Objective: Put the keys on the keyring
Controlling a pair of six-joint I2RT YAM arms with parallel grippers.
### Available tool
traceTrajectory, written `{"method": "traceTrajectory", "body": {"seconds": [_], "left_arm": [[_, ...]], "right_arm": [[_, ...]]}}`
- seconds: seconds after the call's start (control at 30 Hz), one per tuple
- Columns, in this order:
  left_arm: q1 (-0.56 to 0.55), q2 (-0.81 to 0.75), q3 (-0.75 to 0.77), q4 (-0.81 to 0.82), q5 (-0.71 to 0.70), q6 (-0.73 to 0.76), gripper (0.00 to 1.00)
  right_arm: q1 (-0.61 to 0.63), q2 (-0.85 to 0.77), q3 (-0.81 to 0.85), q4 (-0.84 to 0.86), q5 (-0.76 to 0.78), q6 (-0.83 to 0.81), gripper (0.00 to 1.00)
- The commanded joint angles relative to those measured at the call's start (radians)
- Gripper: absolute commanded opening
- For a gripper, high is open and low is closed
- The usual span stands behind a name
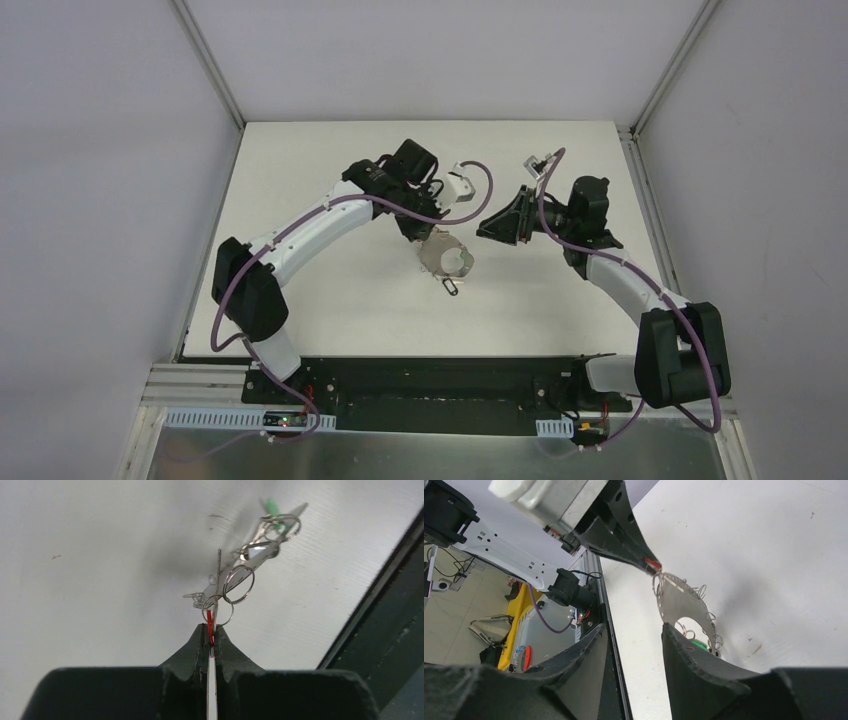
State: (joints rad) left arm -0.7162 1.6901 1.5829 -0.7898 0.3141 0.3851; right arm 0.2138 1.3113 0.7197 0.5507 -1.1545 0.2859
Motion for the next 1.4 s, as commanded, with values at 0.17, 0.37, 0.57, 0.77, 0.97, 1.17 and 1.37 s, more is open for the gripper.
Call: {"method": "traceTrajectory", "body": {"seconds": [0.17,0.37,0.57,0.77,0.97,1.17,1.37], "left_arm": [[0.041,0.026,-0.046,-0.056,-0.29,0.057,0.0],[0.083,0.028,-0.111,-0.036,-0.389,0.046,0.0],[0.127,0.069,-0.123,-0.048,-0.446,0.037,0.0],[0.171,0.163,-0.08,-0.095,-0.506,0.045,0.0],[0.203,0.267,0.004,-0.141,-0.553,0.057,0.02],[0.214,0.352,0.055,-0.188,-0.617,0.079,0.12],[0.219,0.389,0.058,-0.193,-0.676,0.09,0.21]], "right_arm": [[-0.019,-0.032,0.04,-0.019,0.001,-0.057,0.48],[-0.021,-0.026,0.041,-0.028,-0.002,-0.065,0.48],[-0.02,-0.018,0.044,-0.033,-0.007,-0.07,0.48],[-0.026,-0.014,0.046,-0.05,-0.007,-0.085,0.49],[-0.032,-0.01,0.048,-0.058,-0.008,-0.094,0.49],[-0.037,-0.005,0.049,-0.063,-0.011,-0.099,0.49],[-0.039,-0.003,0.05,-0.066,-0.014,-0.1,0.49]]}}
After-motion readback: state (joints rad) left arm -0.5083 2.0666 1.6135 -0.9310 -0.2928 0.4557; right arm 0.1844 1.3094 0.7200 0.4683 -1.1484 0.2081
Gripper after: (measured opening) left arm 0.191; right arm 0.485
